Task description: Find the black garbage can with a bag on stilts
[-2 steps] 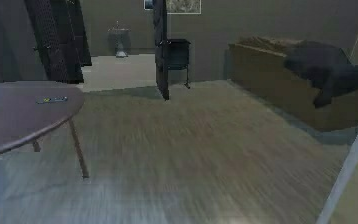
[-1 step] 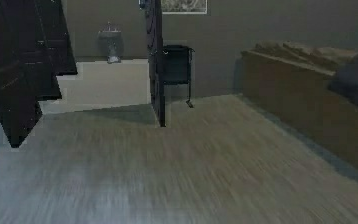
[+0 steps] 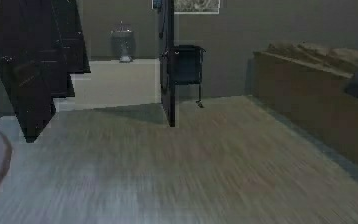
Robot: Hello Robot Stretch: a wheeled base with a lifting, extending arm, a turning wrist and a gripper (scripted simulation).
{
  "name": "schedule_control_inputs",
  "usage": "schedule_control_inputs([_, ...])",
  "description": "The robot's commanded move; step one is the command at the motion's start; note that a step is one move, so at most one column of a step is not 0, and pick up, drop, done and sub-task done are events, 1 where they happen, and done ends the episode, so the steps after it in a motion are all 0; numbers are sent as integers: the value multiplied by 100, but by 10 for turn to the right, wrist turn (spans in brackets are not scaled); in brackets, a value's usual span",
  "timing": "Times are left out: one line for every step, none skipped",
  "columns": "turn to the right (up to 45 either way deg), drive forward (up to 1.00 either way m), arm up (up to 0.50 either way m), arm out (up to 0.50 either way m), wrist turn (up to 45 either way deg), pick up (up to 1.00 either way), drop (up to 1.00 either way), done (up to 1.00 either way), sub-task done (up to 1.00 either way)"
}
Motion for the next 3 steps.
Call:
schedule_control_inputs([0, 100, 0, 0, 0, 0, 0, 0, 0])
schedule_control_inputs([0, 100, 0, 0, 0, 0, 0, 0, 0])
schedule_control_inputs([0, 20, 0, 0, 0, 0, 0, 0, 0])
